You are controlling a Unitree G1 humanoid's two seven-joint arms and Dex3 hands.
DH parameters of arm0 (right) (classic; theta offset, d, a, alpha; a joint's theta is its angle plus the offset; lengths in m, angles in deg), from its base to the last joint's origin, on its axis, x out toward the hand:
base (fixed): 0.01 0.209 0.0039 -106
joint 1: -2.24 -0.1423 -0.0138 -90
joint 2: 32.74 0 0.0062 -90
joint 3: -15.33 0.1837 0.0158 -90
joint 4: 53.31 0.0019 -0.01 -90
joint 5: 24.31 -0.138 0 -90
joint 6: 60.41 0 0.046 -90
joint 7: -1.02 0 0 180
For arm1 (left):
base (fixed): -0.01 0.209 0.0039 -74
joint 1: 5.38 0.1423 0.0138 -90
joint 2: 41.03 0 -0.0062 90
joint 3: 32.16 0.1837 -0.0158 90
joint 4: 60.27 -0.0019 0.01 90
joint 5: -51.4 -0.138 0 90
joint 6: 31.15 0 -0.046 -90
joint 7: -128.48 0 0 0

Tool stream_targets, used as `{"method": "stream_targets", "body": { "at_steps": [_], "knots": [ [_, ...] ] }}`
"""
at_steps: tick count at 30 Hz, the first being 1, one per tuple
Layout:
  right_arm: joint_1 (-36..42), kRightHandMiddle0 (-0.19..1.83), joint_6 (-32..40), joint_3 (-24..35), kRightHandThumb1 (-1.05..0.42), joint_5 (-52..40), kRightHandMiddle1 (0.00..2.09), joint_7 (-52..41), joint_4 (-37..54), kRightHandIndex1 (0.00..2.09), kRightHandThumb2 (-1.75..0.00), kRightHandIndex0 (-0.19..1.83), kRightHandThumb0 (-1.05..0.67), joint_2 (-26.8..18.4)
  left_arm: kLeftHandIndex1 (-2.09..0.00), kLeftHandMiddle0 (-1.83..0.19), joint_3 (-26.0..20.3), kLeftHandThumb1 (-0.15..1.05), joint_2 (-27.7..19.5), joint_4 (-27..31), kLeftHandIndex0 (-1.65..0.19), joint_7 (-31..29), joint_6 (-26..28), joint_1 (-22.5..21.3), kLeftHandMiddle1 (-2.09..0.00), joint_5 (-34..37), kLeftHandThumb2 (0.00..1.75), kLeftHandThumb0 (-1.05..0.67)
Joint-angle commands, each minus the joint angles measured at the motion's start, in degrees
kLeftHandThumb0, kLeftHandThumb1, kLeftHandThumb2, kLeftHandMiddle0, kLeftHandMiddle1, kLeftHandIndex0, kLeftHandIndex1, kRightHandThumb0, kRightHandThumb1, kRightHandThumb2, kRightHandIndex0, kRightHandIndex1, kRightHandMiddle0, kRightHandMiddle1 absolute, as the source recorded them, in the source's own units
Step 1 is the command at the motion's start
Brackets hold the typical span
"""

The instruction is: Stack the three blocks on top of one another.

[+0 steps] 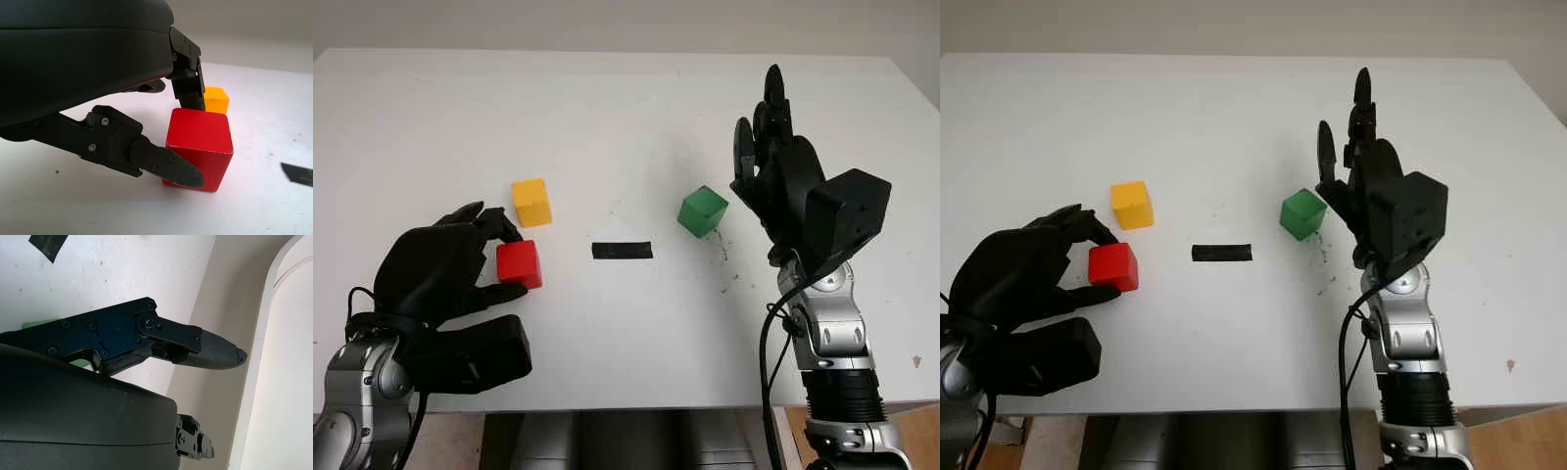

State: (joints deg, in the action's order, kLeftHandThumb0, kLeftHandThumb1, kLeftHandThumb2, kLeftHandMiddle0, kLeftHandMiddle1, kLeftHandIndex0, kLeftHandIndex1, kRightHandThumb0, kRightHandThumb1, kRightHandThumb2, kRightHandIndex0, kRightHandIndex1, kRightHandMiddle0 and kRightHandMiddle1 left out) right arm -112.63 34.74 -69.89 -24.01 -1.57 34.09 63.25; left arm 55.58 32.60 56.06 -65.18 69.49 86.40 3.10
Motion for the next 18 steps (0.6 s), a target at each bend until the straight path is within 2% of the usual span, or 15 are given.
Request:
{"method": "stream_targets", "body": {
  "at_steps": [1,6,12,18],
  "knots": [
    [0.45,-0.19,0.16,-0.22,-1.05,0.08,0.00,0.12,1.38,0.00,-0.69,-0.19,-0.69,0.19,-1.51,-0.29,-1.46,1.05,0.43,0.52,-0.17,1.05,-1.08,0.39,-0.05,1.81,0.10,-0.36],
    [0.65,-0.19,0.75,-0.16,-1.05,-0.20,0.00,0.35,1.75,0.00,-0.68,-0.19,-0.69,0.80,-1.55,-0.29,-3.60,1.05,1.00,0.74,-0.13,1.52,-3.67,0.33,-0.06,8.55,0.10,-0.36],
    [0.73,-0.19,1.60,-0.38,-1.05,0.23,0.00,0.71,1.83,0.00,-0.67,-0.19,-0.71,0.74,-1.56,-0.29,-4.62,1.05,1.34,1.07,-0.13,1.08,-3.74,-0.10,-0.05,12.07,0.08,-0.37],
    [0.77,-0.19,2.91,-0.97,-1.05,0.80,0.00,0.48,2.24,0.00,-0.68,-0.19,-0.72,0.54,-1.59,-0.23,-4.65,1.05,-0.24,0.89,-0.12,-2.22,-3.20,-3.41,-0.03,15.53,0.08,-0.39]
  ]
}}
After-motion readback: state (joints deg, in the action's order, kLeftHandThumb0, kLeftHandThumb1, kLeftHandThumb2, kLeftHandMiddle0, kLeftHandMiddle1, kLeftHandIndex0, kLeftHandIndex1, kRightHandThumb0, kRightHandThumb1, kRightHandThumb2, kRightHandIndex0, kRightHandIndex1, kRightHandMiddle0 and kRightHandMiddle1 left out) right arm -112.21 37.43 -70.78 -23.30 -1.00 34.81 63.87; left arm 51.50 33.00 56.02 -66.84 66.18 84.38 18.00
